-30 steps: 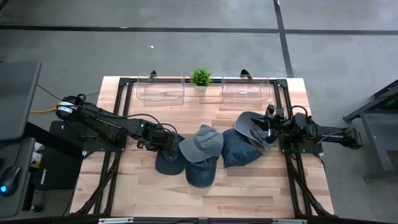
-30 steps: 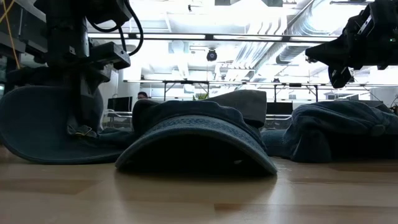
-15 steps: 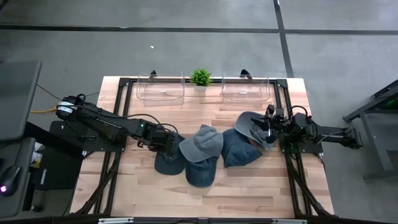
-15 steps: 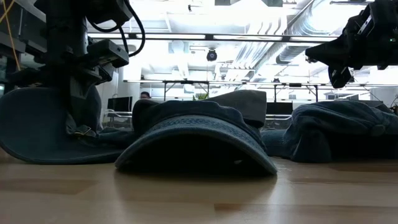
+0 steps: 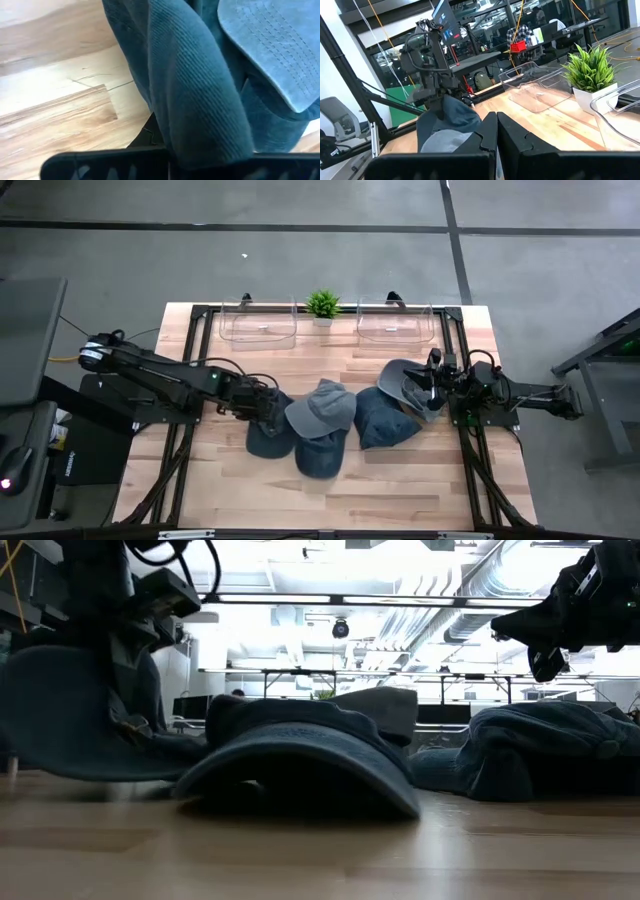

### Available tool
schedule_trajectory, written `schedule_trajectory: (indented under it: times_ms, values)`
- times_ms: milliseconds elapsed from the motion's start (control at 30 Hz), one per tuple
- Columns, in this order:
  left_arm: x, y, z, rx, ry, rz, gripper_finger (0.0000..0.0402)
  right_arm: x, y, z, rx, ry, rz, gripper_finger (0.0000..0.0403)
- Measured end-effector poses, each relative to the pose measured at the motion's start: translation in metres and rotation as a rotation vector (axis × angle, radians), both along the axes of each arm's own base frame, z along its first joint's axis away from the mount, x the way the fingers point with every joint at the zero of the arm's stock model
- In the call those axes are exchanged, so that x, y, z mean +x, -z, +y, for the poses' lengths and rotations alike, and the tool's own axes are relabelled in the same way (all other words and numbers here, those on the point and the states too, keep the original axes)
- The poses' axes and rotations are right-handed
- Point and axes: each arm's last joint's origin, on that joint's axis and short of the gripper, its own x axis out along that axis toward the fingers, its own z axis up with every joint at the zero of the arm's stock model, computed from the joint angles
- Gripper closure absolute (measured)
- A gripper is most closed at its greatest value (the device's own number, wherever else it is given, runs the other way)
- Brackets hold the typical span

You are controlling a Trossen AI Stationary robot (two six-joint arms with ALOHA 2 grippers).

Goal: Pick & Place hat
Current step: Put the left dark blue cap into the left transparent bin

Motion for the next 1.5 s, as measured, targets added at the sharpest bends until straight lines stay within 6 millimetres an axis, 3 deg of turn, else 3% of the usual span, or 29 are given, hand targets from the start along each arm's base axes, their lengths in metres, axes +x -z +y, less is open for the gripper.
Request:
schedule_trajectory:
  times_ms: [433, 800, 1133, 1333, 1500]
  values:
    - [-0.037, -0.038, 0.009, 0.064, -0.07, 0.165, 0.0401, 0.0, 0.0, 0.0, 0.0, 0.0, 0.0, 0.0402]
    - [-0.018, -0.091, 0.01, 0.281, 0.093, 0.03, 0.0401, 0.0, 0.0, 0.0, 0.0, 0.0, -0.001, 0.0402]
    - [0.007, -0.118, 0.007, 0.404, 0.224, -0.069, 0.0401, 0.0, 0.001, 0.0, 0.0, 0.0, 0.007, 0.0402]
    - [0.015, -0.119, 0.01, 0.447, 0.163, -0.088, 0.0401, 0.0, 0.001, 0.0, 0.0, 0.0, 0.007, 0.0402]
    - [0.005, -0.116, 0.013, 0.456, 0.082, 0.01, 0.0401, 0.0, 0.001, 0.0, 0.001, 0.0, 0.006, 0.0402]
